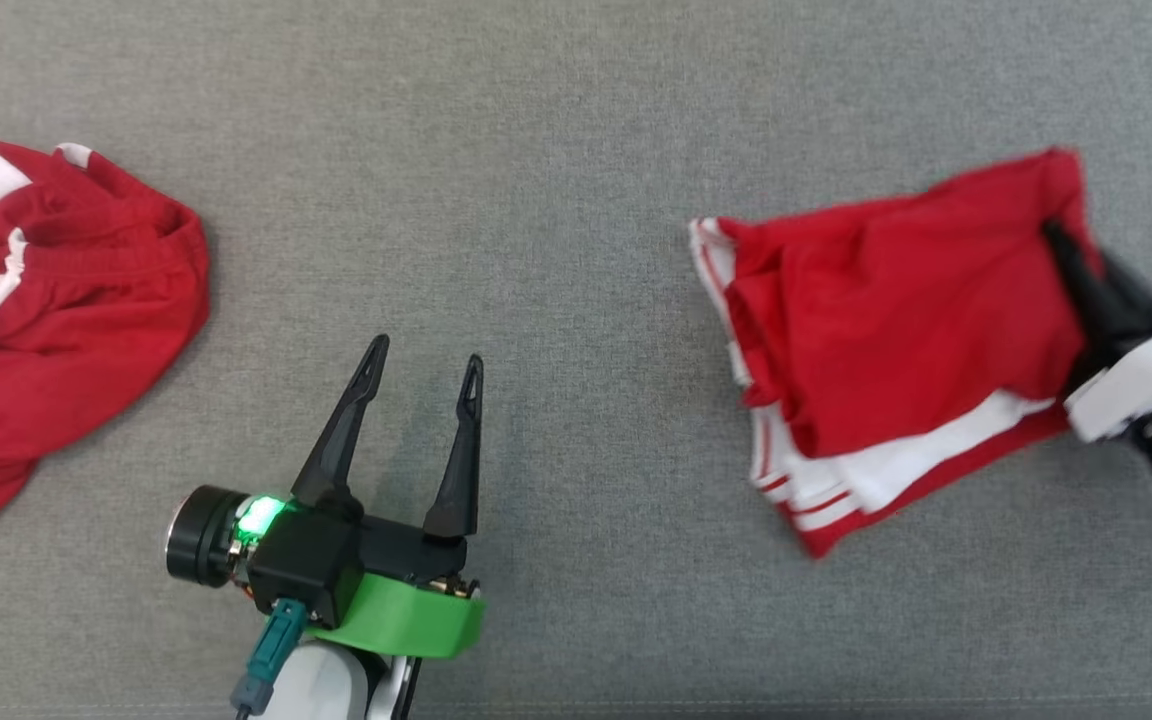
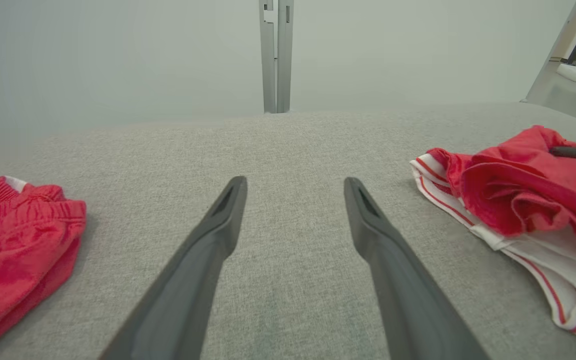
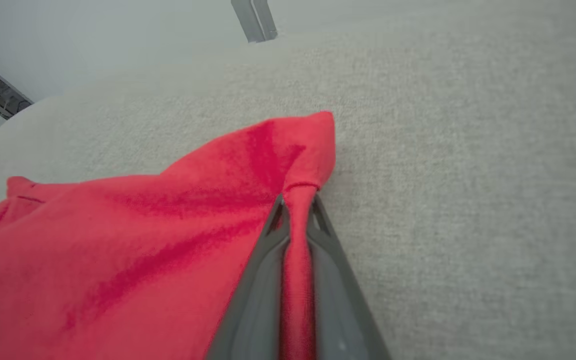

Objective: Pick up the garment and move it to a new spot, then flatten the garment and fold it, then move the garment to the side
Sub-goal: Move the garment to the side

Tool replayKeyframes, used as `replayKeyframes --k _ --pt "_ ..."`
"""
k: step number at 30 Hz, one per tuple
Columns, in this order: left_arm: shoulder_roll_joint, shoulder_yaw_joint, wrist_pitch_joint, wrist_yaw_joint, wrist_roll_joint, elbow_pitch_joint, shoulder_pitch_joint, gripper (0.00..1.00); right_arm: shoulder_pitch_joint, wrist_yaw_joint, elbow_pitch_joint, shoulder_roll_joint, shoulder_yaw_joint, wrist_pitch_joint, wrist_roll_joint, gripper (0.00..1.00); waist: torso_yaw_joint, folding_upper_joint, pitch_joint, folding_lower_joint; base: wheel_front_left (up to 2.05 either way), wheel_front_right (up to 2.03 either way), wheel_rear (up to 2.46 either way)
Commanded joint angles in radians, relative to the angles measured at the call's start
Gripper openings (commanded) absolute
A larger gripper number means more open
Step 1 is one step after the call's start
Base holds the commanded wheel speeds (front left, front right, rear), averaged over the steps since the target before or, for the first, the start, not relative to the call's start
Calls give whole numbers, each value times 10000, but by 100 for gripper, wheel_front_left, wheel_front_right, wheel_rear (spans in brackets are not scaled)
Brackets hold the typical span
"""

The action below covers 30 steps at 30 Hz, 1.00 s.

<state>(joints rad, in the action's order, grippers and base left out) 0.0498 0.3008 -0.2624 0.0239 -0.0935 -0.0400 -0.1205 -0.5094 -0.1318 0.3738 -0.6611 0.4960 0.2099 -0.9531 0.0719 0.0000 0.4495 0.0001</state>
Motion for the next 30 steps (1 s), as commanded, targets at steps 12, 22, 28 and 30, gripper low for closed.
replayKeyframes --k 12,22,28,30 --pt "179 278 -30 580 776 -1731 -1189 100 -2667 18 542 -2159 -970 217 638 0 -677 0 2292 -1 0 0 0" --pt "775 528 -19 837 1049 -2915 -2159 100 -3902 20 1209 -3490 -2161 147 931 0 -903 0 3830 -1 0 0 0" --pt "960 524 -19 850 1047 -2905 -2366 100 -4353 20 1826 -4036 -2659 241 1329 0 -807 0 4160 -1 0 0 0" --pt "988 527 -19 829 998 -2876 -2367 100 -4512 20 2028 -4199 -2744 264 1613 0 -750 0 4199 -1 0 0 0"
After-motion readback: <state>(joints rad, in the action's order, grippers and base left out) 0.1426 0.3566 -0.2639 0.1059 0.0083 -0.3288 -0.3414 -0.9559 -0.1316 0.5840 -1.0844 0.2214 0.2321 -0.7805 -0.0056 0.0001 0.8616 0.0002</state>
